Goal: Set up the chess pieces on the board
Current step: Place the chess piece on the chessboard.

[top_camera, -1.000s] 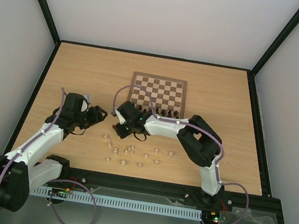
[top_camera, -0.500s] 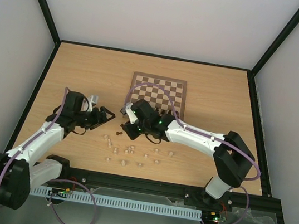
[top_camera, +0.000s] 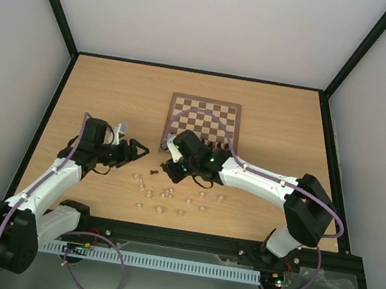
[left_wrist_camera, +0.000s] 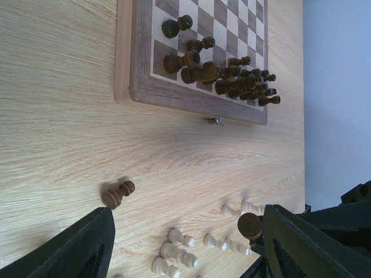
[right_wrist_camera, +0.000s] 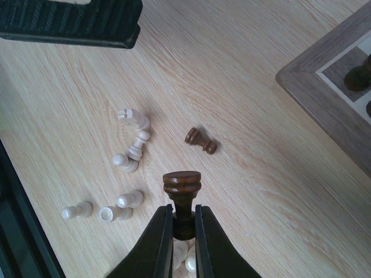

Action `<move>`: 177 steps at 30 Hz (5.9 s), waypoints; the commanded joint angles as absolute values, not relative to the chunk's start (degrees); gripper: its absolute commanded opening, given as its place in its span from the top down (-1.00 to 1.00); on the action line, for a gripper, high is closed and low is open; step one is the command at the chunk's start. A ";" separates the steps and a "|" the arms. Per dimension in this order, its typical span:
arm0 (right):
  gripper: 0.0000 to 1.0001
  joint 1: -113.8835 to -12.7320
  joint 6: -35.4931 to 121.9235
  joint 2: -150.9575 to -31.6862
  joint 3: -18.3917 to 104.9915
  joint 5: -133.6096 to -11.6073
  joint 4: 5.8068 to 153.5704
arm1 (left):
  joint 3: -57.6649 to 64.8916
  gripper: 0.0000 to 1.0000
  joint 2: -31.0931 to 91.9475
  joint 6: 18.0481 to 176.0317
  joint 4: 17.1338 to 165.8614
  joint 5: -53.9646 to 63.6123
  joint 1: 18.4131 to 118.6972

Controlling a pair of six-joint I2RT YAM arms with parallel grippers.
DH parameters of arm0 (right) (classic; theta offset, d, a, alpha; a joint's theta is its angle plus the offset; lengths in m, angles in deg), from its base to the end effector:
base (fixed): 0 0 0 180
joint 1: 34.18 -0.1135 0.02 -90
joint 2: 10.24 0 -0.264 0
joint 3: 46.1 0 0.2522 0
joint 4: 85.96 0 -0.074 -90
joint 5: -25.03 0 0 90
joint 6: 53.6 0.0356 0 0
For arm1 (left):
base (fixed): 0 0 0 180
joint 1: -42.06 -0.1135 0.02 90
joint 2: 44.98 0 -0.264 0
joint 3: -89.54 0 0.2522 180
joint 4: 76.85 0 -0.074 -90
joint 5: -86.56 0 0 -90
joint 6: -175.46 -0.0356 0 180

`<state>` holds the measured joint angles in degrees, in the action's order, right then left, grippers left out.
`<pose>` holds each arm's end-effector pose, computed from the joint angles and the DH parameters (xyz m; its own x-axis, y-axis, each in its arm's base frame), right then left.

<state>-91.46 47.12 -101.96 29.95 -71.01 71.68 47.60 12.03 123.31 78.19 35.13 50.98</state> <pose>0.1898 0.3023 0.2419 -0.4912 -0.4223 -0.7619 -0.8041 0.5561 0.2102 0.1919 -0.0526 0.2039 -0.8655 -0.3498 -0.3586 0.0782 0.6126 -0.7865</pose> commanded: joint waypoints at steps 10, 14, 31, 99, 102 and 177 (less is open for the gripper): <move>0.90 -88.89 51.25 -98.59 31.90 -69.61 64.78 | 40.60 -0.47 12.78 119.31 69.65 23.76 58.88; 0.86 -87.30 53.52 -92.32 30.08 -68.14 62.97 | 36.41 -0.42 15.15 118.63 64.80 12.73 64.57; 0.75 -84.09 58.54 -75.65 23.03 -82.11 61.67 | 25.41 -0.38 16.17 123.51 68.70 16.32 75.72; 0.76 -86.08 53.11 -81.65 23.36 -86.40 65.72 | 39.79 0.32 24.16 140.10 95.04 49.65 74.59; 0.76 -86.05 53.18 -82.06 23.51 -85.32 65.13 | 39.86 0.32 23.89 139.92 94.53 49.56 74.58; 0.73 -86.05 63.89 -75.78 14.34 -80.53 88.24 | 47.61 0.74 18.48 168.19 118.53 48.44 68.97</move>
